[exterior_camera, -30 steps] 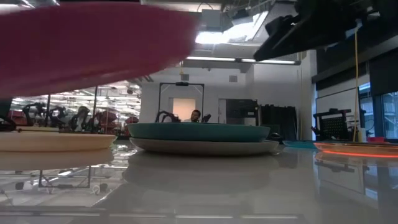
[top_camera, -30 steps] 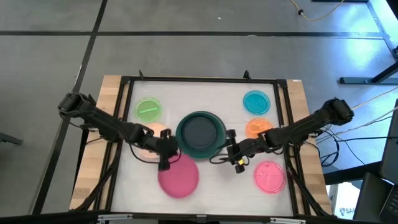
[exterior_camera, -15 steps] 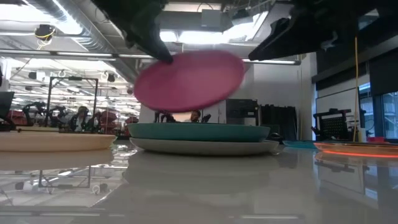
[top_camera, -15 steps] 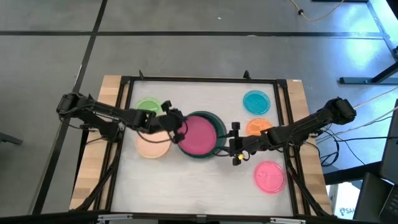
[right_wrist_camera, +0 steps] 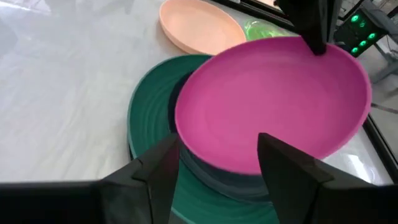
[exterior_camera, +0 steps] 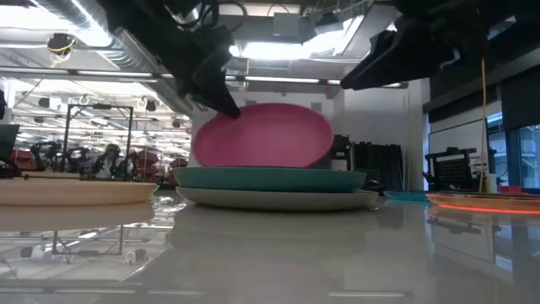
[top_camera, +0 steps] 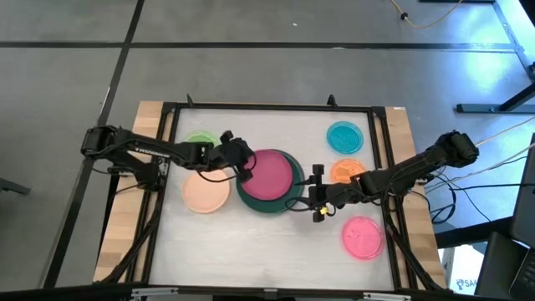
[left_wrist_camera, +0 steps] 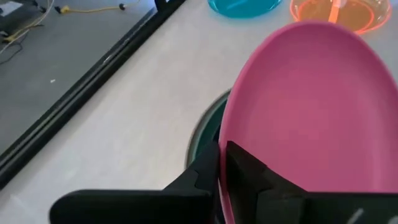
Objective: Stack plastic plates
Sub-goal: Stack the pink plate on top of the black plate, then stack the light orange plate on top of the pink plate
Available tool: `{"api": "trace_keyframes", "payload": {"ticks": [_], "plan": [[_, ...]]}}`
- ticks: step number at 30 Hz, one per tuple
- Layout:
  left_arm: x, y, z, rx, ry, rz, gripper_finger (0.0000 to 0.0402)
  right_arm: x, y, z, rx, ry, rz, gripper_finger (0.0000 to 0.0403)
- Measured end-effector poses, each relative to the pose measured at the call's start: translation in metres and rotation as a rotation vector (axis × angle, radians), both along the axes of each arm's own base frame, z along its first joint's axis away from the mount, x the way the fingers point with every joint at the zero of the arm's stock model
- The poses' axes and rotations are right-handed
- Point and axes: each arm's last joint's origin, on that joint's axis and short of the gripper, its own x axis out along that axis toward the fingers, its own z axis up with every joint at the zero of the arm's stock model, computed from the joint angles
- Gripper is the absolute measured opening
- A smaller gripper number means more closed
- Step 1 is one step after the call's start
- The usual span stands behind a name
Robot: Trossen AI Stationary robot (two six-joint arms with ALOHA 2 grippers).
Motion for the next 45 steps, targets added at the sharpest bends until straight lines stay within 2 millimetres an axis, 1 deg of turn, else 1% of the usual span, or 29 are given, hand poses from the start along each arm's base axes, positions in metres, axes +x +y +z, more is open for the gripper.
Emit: {"api": "trace_keyframes", "payload": {"ticks": [8,11,14,17,20,23,26,32,35,39,45], "plan": [[0.012,0.002,-0.017,-0.031,0.013,-0.028,0.0020,0.000,0.000,0.000,0.000,-0.001,0.000,0.0207],[0.013,0.002,-0.020,-0.031,0.025,-0.027,0.0034,0.000,0.000,0.000,0.001,0.000,-0.001,0.0207],[0.013,0.002,-0.020,-0.031,0.026,-0.028,0.0059,0.000,0.000,0.000,0.002,0.001,-0.002,0.0207],[0.008,-0.002,-0.012,-0.081,0.023,-0.092,0.0086,0.000,0.000,0.000,0.002,0.001,-0.002,0.0207],[0.005,-0.011,0.002,-0.163,0.040,-0.202,0.0105,0.000,0.000,-0.001,0.002,0.003,-0.002,0.0207],[-0.001,-0.023,0.016,-0.225,0.058,-0.254,0.0114,0.000,0.000,-0.001,0.001,0.005,-0.003,0.0207],[-0.010,-0.041,0.019,-0.256,0.099,-0.295,0.0116,0.000,0.000,-0.001,0.004,0.005,-0.004,0.0207],[-0.031,-0.077,0.008,-0.329,0.284,-0.324,0.0116,0.000,0.000,-0.001,0.018,0.003,-0.010,0.0207],[-0.038,-0.093,-0.002,-0.367,0.320,-0.321,0.0116,0.000,0.000,-0.001,0.018,0.002,-0.010,0.0207],[-0.050,-0.106,-0.016,-0.376,0.342,-0.282,0.0116,0.000,0.000,-0.001,0.018,0.000,-0.011,0.0207],[-0.069,-0.116,-0.039,-0.405,0.397,-0.228,0.0116,0.000,0.000,-0.001,0.018,-0.001,-0.012,0.0207]]}}
